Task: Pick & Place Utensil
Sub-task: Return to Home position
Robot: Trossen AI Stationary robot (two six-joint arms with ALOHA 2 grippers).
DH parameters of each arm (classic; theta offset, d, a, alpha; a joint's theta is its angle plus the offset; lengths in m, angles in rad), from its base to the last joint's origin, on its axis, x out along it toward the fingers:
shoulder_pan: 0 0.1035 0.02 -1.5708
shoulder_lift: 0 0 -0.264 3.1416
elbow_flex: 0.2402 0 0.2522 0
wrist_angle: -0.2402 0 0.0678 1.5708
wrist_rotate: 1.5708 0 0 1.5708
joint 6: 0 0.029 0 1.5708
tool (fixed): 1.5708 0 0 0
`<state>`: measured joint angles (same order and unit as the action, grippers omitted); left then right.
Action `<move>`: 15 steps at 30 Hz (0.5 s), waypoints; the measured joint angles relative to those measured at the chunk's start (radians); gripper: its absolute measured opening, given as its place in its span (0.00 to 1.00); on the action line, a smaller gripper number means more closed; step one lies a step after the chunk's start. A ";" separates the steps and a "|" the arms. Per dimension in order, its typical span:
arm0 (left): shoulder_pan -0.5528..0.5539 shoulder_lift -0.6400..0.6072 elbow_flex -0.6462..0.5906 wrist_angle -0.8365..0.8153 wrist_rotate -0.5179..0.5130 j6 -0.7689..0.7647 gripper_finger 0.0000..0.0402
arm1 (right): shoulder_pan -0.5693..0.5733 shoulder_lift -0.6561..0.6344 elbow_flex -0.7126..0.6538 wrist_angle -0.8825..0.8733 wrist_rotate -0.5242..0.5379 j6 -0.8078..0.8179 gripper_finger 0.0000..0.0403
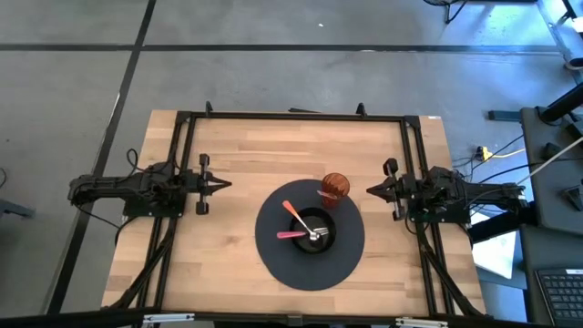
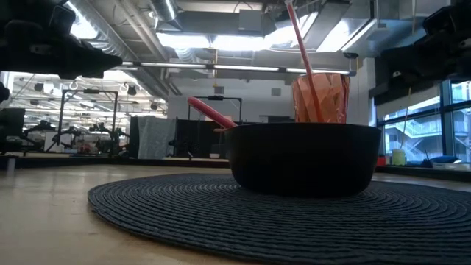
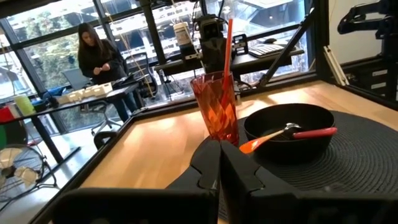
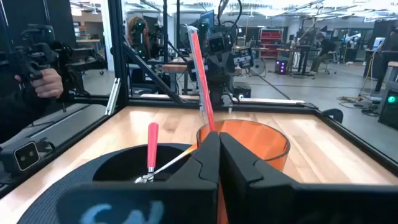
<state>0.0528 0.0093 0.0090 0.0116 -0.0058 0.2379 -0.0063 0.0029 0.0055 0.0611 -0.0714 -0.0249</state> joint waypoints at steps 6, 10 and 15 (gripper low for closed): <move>0.008 0.003 0.000 -0.001 -0.011 0.002 0.00 | 0.000 0.000 0.000 0.001 0.067 -0.038 0.01; 0.016 0.003 0.000 -0.001 -0.010 0.008 0.01 | 0.000 0.000 0.000 0.001 0.075 -0.043 0.00; 0.040 0.003 0.000 -0.001 -0.010 0.001 0.01 | 0.000 0.000 0.000 0.001 0.070 -0.061 0.00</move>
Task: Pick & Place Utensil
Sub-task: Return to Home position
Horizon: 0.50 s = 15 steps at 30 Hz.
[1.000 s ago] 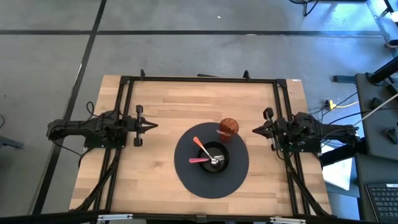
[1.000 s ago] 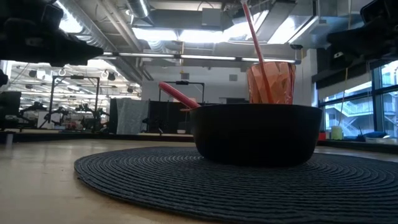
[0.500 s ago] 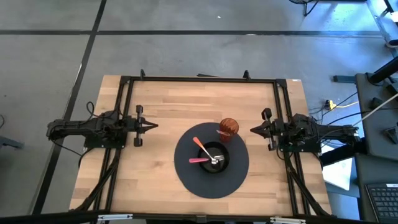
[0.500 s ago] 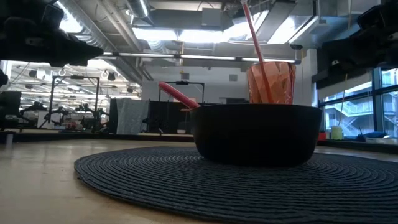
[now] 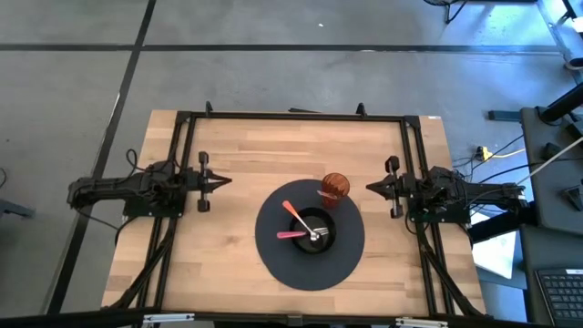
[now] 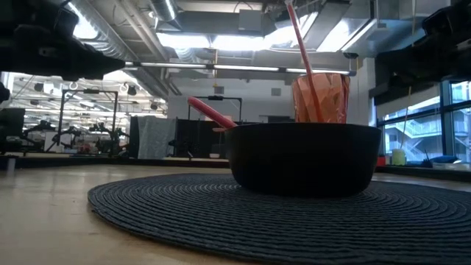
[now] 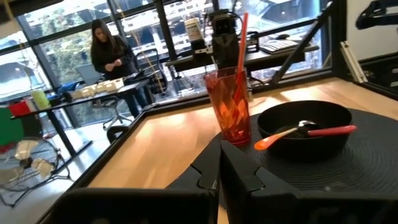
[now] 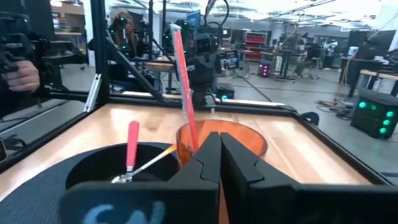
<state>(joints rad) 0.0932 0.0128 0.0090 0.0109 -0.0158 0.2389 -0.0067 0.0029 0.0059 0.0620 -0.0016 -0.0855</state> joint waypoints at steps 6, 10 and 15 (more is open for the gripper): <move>0.037 0.014 0.000 0.000 0.008 -0.058 0.01 | 0.000 0.000 0.001 -0.025 -0.057 0.012 0.00; 0.041 0.049 0.000 0.000 0.009 -0.062 0.01 | 0.000 0.000 0.001 -0.034 -0.062 0.021 0.00; 0.041 0.075 0.000 0.000 0.009 -0.071 0.01 | 0.000 0.000 0.001 -0.034 -0.062 0.025 0.00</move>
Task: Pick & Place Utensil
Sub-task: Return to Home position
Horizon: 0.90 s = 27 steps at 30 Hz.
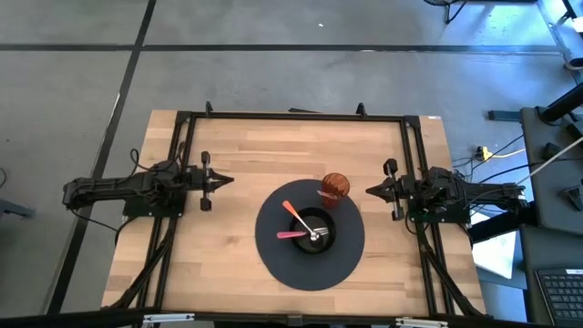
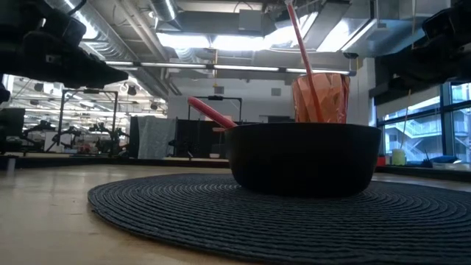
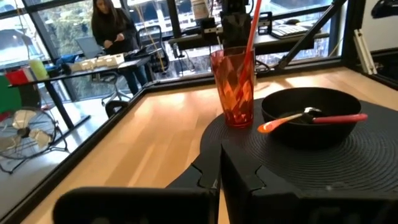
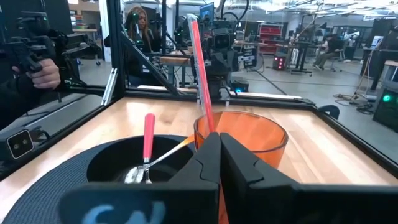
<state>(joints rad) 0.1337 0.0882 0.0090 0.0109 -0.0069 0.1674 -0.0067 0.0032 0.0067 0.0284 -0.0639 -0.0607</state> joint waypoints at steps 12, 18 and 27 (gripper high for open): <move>0.000 -0.001 0.000 0.000 0.000 0.001 0.01 | 0.000 0.000 0.000 0.004 0.000 0.005 0.00; 0.000 -0.001 0.000 0.000 0.000 0.002 0.01 | 0.000 0.000 0.000 0.004 0.000 0.007 0.02; 0.000 -0.001 0.000 0.001 -0.021 0.003 0.01 | 0.000 0.001 0.000 -0.001 0.001 -0.003 0.05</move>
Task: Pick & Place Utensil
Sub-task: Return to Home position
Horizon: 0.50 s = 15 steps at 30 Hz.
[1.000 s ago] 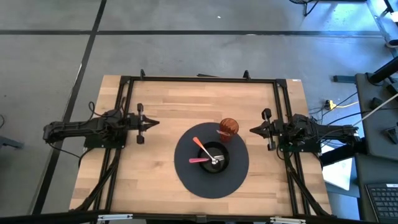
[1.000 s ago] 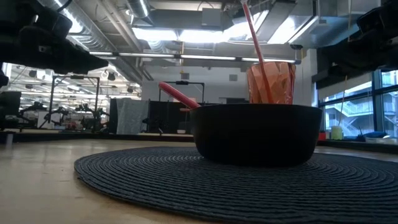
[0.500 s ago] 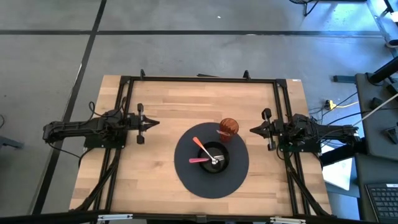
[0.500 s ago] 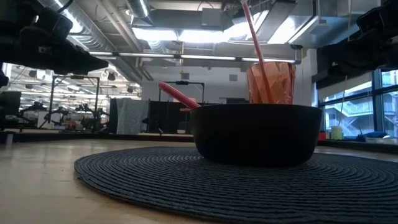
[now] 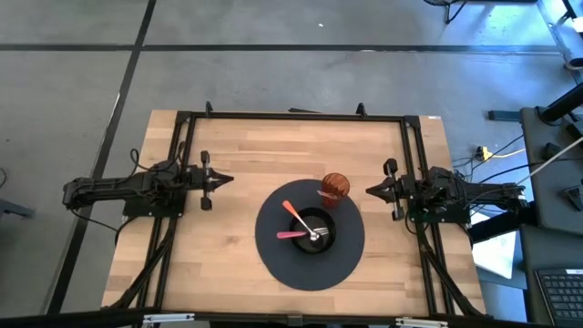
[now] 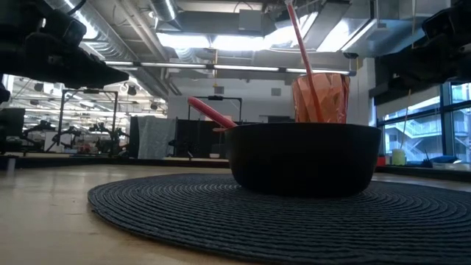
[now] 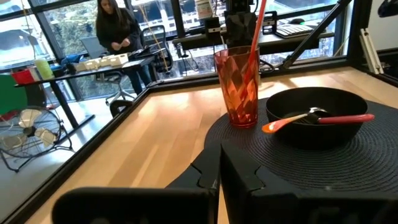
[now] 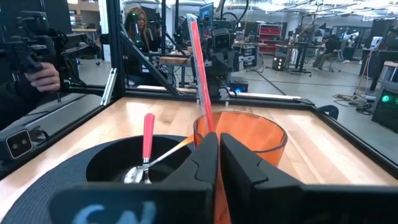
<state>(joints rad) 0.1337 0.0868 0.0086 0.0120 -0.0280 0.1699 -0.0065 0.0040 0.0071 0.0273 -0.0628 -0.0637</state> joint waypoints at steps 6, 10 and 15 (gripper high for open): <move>0.000 0.000 0.000 0.004 -0.004 0.000 0.01 | 0.000 0.000 0.000 0.000 -0.001 0.042 0.05; 0.000 0.000 0.000 0.004 -0.004 0.000 0.01 | 0.000 0.000 0.000 0.000 -0.001 0.063 0.05; 0.000 0.000 0.000 0.005 -0.005 0.000 0.01 | 0.000 0.000 0.000 0.000 -0.001 0.059 0.05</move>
<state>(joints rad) 0.1337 0.0868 0.0082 0.0166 -0.0330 0.1699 -0.0067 0.0044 0.0071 0.0277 -0.0639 -0.0044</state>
